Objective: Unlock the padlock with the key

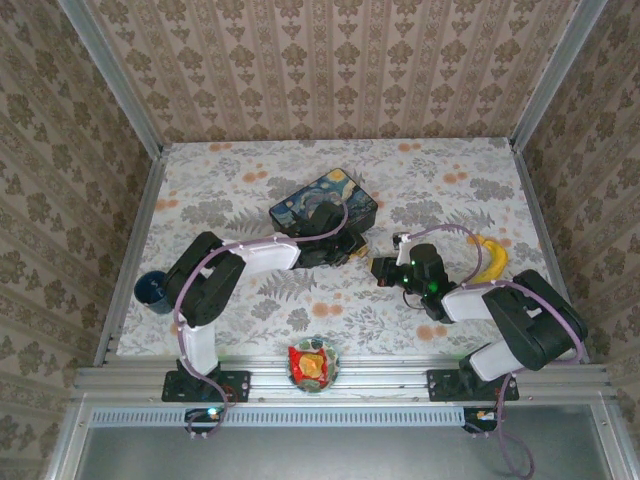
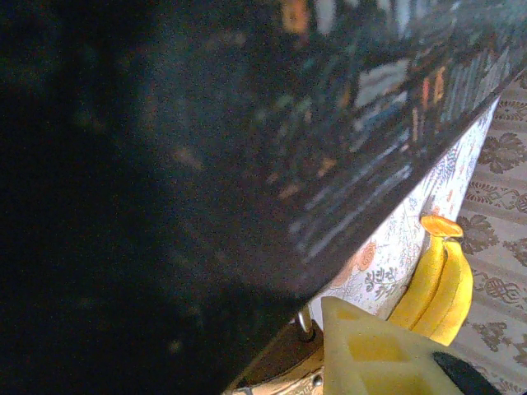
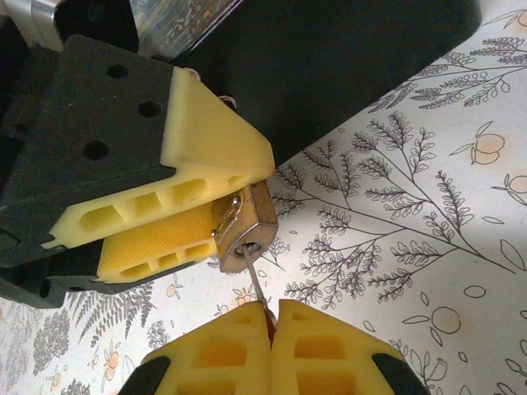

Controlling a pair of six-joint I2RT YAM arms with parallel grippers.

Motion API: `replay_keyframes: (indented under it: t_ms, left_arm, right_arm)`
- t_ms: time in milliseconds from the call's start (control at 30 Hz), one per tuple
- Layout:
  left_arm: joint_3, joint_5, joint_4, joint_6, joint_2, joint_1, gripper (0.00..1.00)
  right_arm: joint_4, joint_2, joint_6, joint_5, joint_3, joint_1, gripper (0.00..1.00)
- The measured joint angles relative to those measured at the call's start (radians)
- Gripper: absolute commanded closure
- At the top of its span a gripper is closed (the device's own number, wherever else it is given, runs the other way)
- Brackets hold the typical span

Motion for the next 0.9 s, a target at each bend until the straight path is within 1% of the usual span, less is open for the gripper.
replay_keyframes:
  t_ms: [200,367,533,633,767,800,900]
  left_arm:
    - [0.0,0.002,0.0,0.0,0.0,0.0,0.95]
    - [0.001,0.049,0.021,-0.024,-0.002,-0.001,0.95]
    - [0.001,0.055,0.023,-0.023,-0.002,-0.001,0.95]
    - [0.0,0.055,0.023,-0.022,-0.002,-0.001,0.95]
    - [-0.01,0.054,0.034,-0.014,-0.004,-0.001,0.96]
    - [-0.016,0.054,0.039,-0.006,-0.006,-0.001,1.0]
    - [-0.027,0.05,0.046,0.017,-0.011,-0.001,1.0]
  right_arm:
    - [-0.051,0.0,-0.006,0.0,0.021,-0.005,1.0]
    - [-0.063,-0.003,-0.019,-0.002,0.022,-0.009,1.0]
    - [-0.063,-0.024,-0.031,-0.021,0.022,-0.008,1.0]
    - [-0.079,-0.061,-0.031,-0.023,0.023,-0.013,1.0]
    - [-0.154,-0.139,-0.022,-0.019,0.031,-0.051,1.0]
    - [-0.18,-0.159,-0.018,-0.019,0.032,-0.064,1.0]
    - [-0.248,-0.198,0.008,-0.029,0.036,-0.104,1.0]
